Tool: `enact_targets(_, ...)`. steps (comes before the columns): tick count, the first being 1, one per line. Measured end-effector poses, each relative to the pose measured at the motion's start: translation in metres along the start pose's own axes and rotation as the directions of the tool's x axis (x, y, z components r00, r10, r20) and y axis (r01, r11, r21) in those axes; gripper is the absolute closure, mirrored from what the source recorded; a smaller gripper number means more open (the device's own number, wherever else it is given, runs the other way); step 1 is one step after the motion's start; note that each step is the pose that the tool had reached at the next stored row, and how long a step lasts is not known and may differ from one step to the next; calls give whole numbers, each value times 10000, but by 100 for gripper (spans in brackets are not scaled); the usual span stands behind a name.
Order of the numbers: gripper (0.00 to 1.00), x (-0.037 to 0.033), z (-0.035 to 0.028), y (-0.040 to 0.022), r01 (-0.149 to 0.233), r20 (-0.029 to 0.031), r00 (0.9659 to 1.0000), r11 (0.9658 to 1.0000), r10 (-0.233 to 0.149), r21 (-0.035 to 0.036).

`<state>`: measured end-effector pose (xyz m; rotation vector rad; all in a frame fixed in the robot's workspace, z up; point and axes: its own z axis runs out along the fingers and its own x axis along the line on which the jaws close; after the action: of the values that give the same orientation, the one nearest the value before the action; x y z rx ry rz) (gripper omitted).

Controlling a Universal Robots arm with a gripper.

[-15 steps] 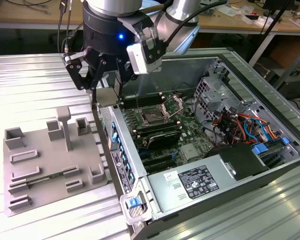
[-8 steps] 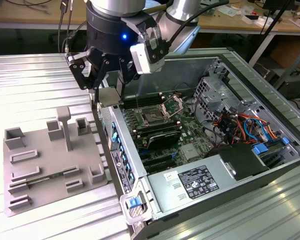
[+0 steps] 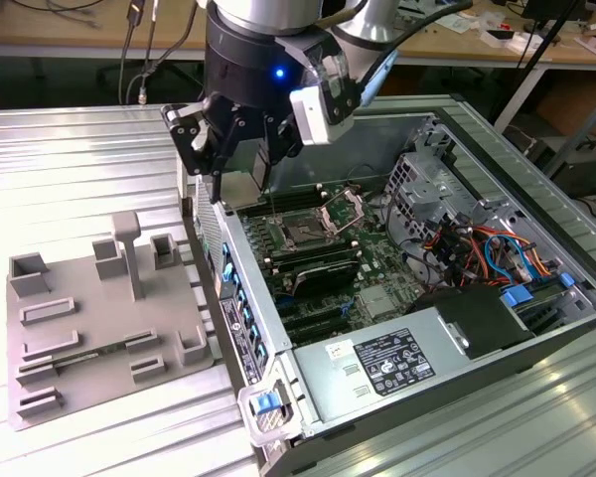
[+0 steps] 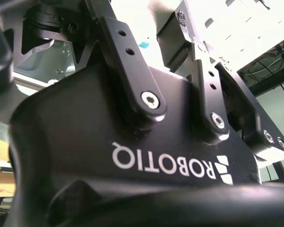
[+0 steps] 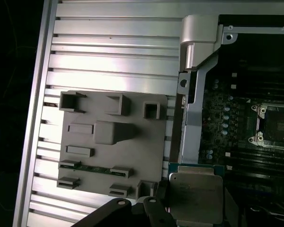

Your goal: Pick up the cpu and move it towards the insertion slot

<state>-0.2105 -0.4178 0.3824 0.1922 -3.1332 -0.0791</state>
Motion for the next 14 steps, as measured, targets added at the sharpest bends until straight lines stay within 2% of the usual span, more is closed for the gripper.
enact_targets(4, 45, -27, 0, -3, 0, 0, 10000, 10000, 0, 0)
enact_targets(14, 45, -144, 2, -18, 0, 1, 10000, 10000, 0, 0)
